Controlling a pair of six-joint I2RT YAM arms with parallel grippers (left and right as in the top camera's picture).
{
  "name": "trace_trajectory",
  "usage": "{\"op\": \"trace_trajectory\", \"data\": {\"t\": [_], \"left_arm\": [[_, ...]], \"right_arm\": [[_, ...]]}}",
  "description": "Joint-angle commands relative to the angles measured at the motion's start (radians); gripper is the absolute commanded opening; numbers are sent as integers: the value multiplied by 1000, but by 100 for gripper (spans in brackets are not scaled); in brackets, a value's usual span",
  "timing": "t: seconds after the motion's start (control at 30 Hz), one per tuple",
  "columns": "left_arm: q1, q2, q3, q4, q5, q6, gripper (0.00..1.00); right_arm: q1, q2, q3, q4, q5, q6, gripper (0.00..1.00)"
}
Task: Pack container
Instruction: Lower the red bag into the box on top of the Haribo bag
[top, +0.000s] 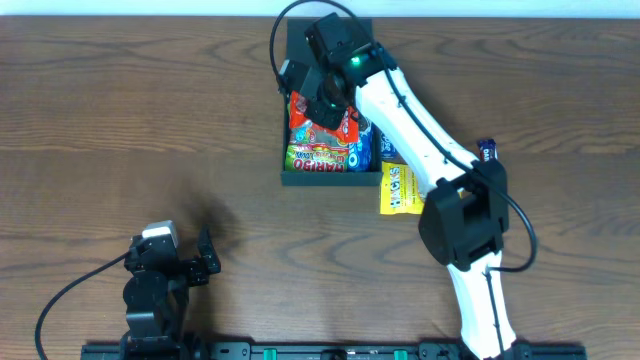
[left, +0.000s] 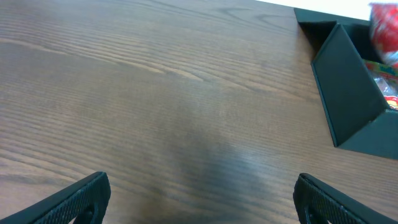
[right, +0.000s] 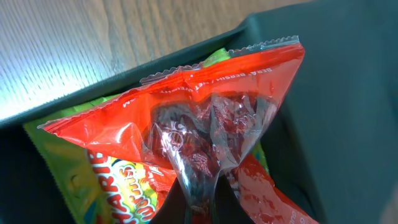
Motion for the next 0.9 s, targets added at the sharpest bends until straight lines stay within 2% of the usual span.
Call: {"op": "trace_trajectory", "data": {"t": [0.0, 0.17, 0.27, 0.3, 0.37, 0.4, 0.43, 0.5, 0.77, 0.8, 0.87], "left_arm": [[3, -6, -17, 0, -16, 7, 95], [3, -6, -17, 0, -16, 8, 95], [3, -6, -17, 0, -16, 8, 95], [3, -6, -17, 0, -16, 7, 95], [3, -6, -17, 0, -16, 8, 95], [3, -6, -17, 0, -16, 7, 95], [3, -6, -17, 0, -16, 8, 95], [3, -6, -17, 0, -16, 7, 95], [3, -6, -17, 0, -16, 7, 95], [3, -6, -17, 0, -16, 8, 95], [3, -6, -17, 0, -16, 8, 95]], "right_arm": [[-5, 25, -5, 13, -23, -51, 2], [-9, 42, -5, 57, -6, -51, 6], [-9, 42, -5, 74, 38, -51, 16], [-9, 42, -4, 76, 54, -51, 24], [-9, 42, -4, 73, 71, -49, 49], [-9, 42, -4, 72, 72, -38, 66], [-9, 41, -4, 73, 71, -12, 74], [-9, 37, -4, 74, 71, 54, 75], [-9, -56, 0, 81, 60, 249, 67], [-9, -71, 0, 82, 51, 253, 61], [-9, -95, 0, 81, -11, 253, 29]]}}
